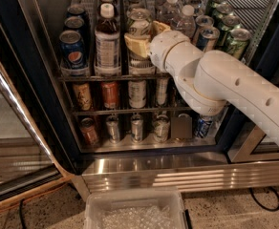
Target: Pick 7up can from top shelf of fridge
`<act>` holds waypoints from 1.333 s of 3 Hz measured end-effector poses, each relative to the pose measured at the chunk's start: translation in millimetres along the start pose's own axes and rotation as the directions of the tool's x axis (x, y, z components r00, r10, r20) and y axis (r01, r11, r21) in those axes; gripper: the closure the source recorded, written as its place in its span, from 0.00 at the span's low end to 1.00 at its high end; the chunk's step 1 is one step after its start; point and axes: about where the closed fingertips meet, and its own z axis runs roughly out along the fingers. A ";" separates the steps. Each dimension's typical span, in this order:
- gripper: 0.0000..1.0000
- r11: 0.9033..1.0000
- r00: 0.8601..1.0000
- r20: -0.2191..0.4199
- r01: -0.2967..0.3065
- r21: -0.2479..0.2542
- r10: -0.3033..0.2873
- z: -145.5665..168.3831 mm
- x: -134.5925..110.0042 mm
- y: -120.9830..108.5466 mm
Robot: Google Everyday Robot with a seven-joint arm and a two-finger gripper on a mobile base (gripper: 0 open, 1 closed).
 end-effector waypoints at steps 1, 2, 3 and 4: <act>1.00 1.000 1.000 0.004 -0.020 -0.022 0.020 -11.2 -2.1 11.4; 1.00 0.998 0.999 0.005 -0.050 -0.030 0.051 -35.8 -7.3 21.3; 1.00 0.997 0.998 0.010 -0.061 -0.041 0.062 -62.0 -17.6 26.2; 1.00 0.993 0.996 -0.001 -0.088 -0.076 0.088 -79.7 -26.9 25.3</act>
Offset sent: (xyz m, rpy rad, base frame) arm -0.0768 -0.0141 0.0016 0.0758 0.0435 0.0264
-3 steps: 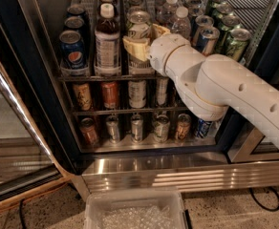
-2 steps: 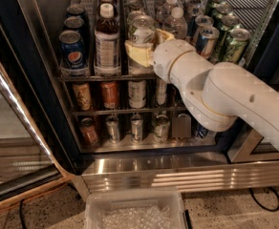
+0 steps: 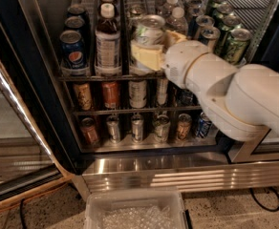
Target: Pick 7up can from top shelf of fridge
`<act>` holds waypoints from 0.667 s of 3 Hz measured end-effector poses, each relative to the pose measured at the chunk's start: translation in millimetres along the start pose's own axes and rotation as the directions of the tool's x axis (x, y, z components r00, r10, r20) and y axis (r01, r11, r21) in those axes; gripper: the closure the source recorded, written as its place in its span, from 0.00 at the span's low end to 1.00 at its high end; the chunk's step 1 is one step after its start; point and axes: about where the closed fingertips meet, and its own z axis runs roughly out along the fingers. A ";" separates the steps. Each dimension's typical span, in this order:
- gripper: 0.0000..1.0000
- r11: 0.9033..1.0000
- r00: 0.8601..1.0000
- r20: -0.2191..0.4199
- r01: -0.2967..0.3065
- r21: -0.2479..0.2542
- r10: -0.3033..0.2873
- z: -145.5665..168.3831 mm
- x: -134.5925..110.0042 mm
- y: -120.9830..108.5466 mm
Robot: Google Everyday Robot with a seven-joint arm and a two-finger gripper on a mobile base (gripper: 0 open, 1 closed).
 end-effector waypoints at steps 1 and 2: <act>1.00 0.995 0.999 -0.033 -0.046 -0.088 0.043 -8.2 -11.8 6.1; 1.00 0.985 0.994 -0.094 -0.070 -0.156 0.056 -23.0 1.8 -9.7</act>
Offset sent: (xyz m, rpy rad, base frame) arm -0.0066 -0.0889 -0.0322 -0.0561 0.2238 0.1838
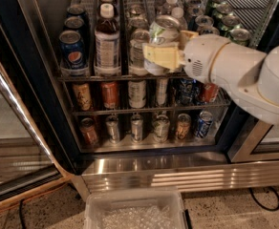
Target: Pick 7up can from top shelf of fridge
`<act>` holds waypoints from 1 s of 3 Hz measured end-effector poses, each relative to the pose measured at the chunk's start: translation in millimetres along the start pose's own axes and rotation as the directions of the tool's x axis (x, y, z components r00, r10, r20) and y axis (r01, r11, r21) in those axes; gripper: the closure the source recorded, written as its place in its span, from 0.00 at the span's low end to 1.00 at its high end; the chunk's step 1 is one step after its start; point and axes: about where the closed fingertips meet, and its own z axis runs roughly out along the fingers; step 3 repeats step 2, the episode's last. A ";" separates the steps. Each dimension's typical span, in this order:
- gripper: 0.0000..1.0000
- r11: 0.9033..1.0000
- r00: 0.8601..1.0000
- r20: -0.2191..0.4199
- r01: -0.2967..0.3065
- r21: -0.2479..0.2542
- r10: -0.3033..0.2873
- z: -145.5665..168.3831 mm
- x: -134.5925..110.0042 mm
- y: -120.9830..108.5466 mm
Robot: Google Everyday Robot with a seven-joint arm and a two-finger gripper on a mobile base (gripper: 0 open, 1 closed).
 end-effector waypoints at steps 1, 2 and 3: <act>1.00 1.000 0.999 -0.030 -0.011 0.018 0.011 -17.4 16.1 -19.3; 1.00 1.000 0.999 -0.030 -0.010 0.020 0.011 -17.2 16.0 -19.4; 1.00 1.000 0.999 -0.030 -0.010 0.020 0.011 -17.2 16.0 -19.4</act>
Offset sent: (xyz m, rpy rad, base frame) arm -0.0003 -0.0264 -0.0146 -0.0117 0.0307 -0.0150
